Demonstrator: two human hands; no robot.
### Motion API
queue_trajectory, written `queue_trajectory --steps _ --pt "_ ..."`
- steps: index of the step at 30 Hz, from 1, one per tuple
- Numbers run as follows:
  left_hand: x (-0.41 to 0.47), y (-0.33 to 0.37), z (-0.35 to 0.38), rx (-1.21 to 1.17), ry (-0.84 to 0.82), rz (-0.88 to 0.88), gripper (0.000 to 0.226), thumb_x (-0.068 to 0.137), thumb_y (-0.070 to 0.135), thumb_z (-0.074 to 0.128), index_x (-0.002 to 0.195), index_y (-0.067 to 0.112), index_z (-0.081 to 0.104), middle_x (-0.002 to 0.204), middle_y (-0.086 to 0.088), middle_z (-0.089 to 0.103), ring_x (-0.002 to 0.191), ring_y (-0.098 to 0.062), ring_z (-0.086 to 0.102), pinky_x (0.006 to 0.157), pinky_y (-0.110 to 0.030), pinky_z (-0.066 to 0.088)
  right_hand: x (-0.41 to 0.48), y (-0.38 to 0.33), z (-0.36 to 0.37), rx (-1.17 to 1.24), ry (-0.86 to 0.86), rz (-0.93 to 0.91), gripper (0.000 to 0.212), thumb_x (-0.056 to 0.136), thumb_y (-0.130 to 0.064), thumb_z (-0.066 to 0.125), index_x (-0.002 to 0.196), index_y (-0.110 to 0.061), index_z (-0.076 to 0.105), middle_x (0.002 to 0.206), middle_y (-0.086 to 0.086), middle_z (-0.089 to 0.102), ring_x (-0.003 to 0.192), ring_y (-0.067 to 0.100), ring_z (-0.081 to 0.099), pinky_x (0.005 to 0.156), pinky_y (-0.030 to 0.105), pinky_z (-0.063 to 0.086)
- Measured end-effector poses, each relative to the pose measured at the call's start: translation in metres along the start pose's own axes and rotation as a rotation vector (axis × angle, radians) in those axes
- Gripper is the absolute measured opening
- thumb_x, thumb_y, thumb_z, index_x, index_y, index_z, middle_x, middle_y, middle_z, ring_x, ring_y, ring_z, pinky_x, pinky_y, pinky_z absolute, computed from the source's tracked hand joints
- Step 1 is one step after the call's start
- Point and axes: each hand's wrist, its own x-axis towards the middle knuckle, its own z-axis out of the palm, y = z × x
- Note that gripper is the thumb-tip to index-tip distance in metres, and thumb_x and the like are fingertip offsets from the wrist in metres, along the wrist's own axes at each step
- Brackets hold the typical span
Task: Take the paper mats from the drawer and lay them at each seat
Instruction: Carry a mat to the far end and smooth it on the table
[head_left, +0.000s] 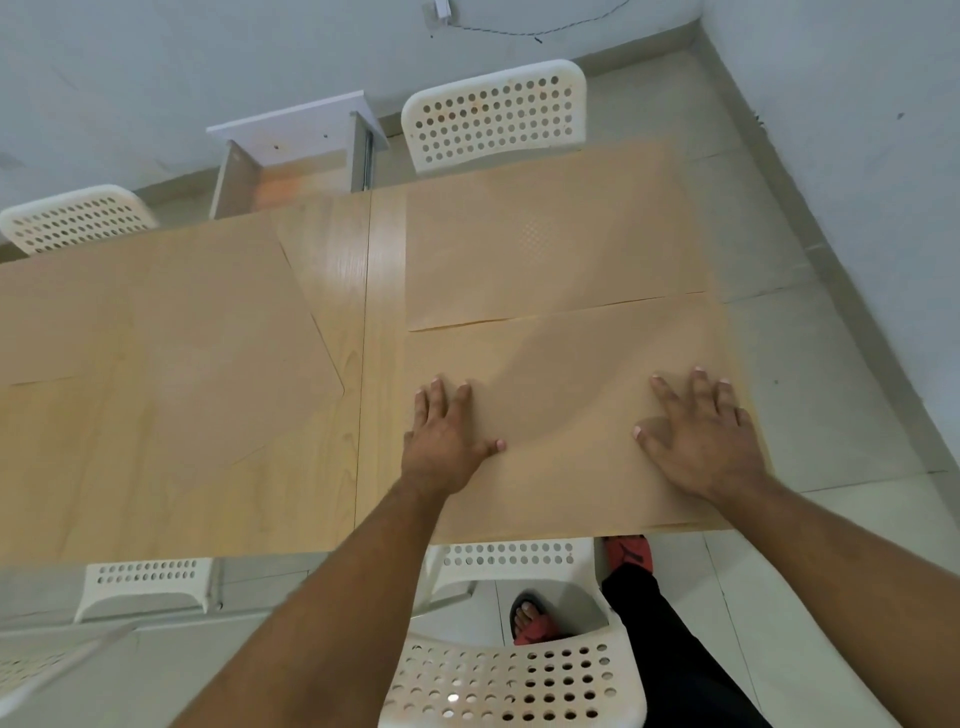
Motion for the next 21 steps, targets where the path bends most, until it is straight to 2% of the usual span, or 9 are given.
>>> queue_trajectory --steps 15,21 --pt "0.002 0.0 -0.005 0.007 -0.007 -0.005 0.101 0.078 0.073 0.06 0.155 0.035 0.007 0.167 -0.002 -0.01 0.153 -0.029 -0.009 0.112 -0.062 0.027 0.002 -0.002 -0.002 0.006 0.007 0.0 0.077 0.093 -0.069 0.029 0.157 -0.04 0.0 0.167 0.012 -0.005 0.152 0.041 0.002 0.12 0.053 0.016" --pt "-0.003 0.022 -0.01 0.001 0.126 0.024 0.08 0.088 0.072 0.046 0.153 0.03 0.023 0.166 -0.005 0.007 0.153 -0.027 0.003 0.114 -0.058 0.027 -0.001 -0.004 -0.013 0.051 0.106 -0.003 0.069 0.097 -0.061 0.029 0.158 -0.033 0.013 0.166 0.016 0.007 0.152 0.038 0.01 0.12 0.052 0.02"
